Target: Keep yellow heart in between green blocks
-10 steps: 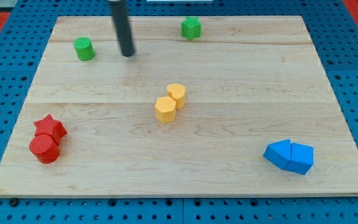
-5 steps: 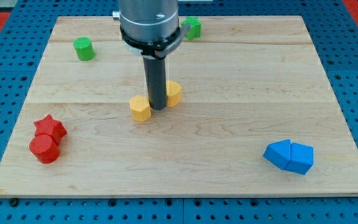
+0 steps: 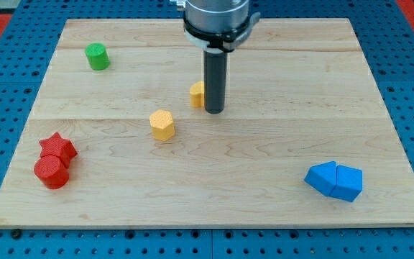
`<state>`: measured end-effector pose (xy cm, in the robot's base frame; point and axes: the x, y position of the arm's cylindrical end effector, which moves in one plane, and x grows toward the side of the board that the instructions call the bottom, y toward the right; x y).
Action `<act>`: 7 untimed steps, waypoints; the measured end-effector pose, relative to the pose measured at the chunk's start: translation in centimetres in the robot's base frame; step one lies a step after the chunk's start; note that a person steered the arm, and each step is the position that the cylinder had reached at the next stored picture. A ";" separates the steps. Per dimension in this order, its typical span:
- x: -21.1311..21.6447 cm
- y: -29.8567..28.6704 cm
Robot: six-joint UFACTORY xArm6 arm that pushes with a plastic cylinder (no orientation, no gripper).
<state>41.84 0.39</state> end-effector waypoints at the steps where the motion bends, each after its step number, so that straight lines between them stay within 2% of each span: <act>1: -1.6 -0.9; 3: -2.5 -6.4; 4: -3.6 -6.1; 5: -2.4 -4.8; 6: -3.2 -4.1; 7: -5.7 -3.6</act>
<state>36.10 -3.24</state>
